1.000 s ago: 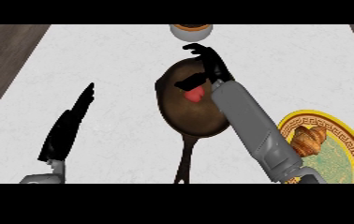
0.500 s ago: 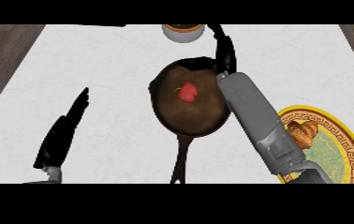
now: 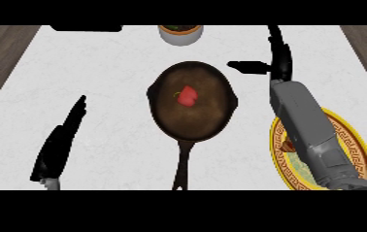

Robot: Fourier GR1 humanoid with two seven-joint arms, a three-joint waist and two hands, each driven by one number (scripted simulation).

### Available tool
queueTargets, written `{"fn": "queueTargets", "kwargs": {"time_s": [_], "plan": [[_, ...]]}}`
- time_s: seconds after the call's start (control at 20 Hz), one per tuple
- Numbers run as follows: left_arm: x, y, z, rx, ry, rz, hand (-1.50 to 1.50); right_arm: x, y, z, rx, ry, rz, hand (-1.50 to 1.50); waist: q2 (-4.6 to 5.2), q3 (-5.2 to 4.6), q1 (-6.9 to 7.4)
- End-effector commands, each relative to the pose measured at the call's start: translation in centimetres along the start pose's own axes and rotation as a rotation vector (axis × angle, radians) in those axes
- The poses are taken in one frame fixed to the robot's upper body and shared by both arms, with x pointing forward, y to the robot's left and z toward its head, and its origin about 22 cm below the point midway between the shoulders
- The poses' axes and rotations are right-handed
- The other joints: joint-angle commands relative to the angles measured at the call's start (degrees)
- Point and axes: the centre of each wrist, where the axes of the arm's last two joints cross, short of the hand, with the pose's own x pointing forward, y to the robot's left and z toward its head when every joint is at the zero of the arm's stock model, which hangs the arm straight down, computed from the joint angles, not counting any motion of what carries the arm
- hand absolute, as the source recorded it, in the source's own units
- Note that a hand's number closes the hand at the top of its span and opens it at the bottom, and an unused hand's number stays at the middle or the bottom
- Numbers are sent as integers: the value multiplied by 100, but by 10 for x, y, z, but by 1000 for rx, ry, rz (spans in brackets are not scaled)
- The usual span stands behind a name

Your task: Pick the bell pepper from the plate and place it in the pan

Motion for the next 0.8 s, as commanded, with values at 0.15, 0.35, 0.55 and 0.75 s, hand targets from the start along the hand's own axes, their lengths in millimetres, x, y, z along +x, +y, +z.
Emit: {"fn": "queueTargets", "kwargs": {"time_s": [0.15,0.35,0.55,0.75], "plan": [[2,-1,7,11,13,12,0,-25,-93,-2,-11,-39,29,-150,-39,-3,-97],[6,13,-1,16,29,17,0,-40,-163,2,-9,-60,42,-150,-27,-2,-108],[-3,8,0,16,9,5,0,-51,-184,11,-9,-65,46,-150,-21,-2,-61],[4,6,-9,0,22,15,0,-45,-204,3,30,-45,38,-150,-11,0,-34]]}}
